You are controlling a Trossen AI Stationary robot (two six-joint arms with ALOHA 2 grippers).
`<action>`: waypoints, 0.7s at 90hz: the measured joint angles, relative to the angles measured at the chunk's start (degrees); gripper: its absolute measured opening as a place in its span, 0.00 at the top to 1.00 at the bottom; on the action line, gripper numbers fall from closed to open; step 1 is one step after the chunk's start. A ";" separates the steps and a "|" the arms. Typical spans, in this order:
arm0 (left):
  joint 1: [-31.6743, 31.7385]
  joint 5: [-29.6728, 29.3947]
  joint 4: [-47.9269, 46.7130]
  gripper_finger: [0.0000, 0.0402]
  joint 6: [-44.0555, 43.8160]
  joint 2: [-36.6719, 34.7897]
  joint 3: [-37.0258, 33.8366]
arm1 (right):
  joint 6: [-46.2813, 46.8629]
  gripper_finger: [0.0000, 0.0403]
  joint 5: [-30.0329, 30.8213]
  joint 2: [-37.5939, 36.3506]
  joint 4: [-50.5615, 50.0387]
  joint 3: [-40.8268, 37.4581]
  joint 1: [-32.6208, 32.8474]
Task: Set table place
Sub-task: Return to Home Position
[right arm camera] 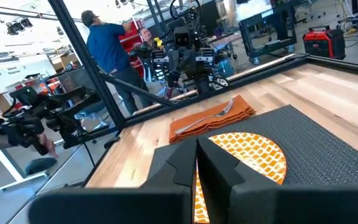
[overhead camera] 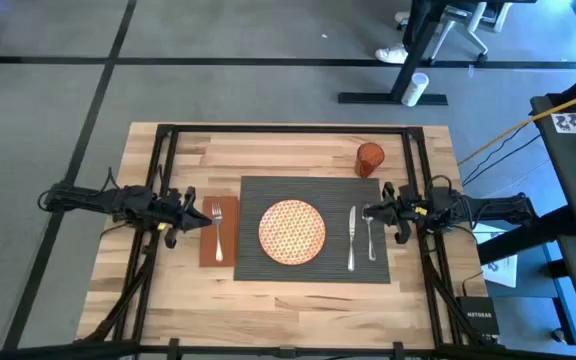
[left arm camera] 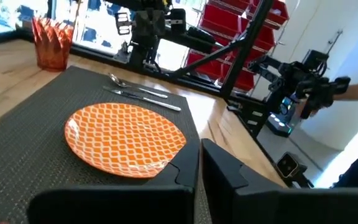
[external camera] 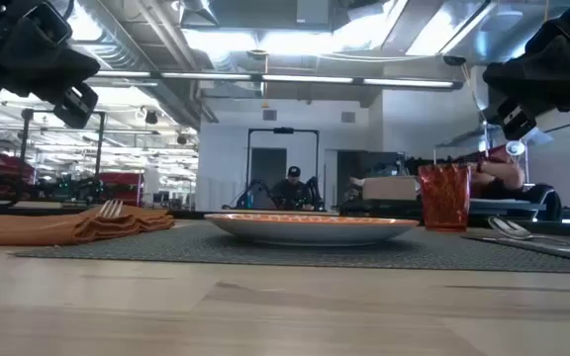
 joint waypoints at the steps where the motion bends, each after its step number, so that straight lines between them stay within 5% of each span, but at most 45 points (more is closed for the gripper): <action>1: 0.00 0.01 0.00 1.00 0.97 0.00 0.00 | 0.00 1.00 0.00 0.00 0.00 0.00 0.00; 15: 0.00 0.09 0.00 1.00 5.37 0.00 -0.02 | 0.00 1.00 0.00 0.00 0.00 0.00 0.00; 63: 0.00 0.16 0.02 1.00 -0.72 -0.02 -0.02 | -0.04 1.00 0.00 0.00 -0.04 0.00 0.00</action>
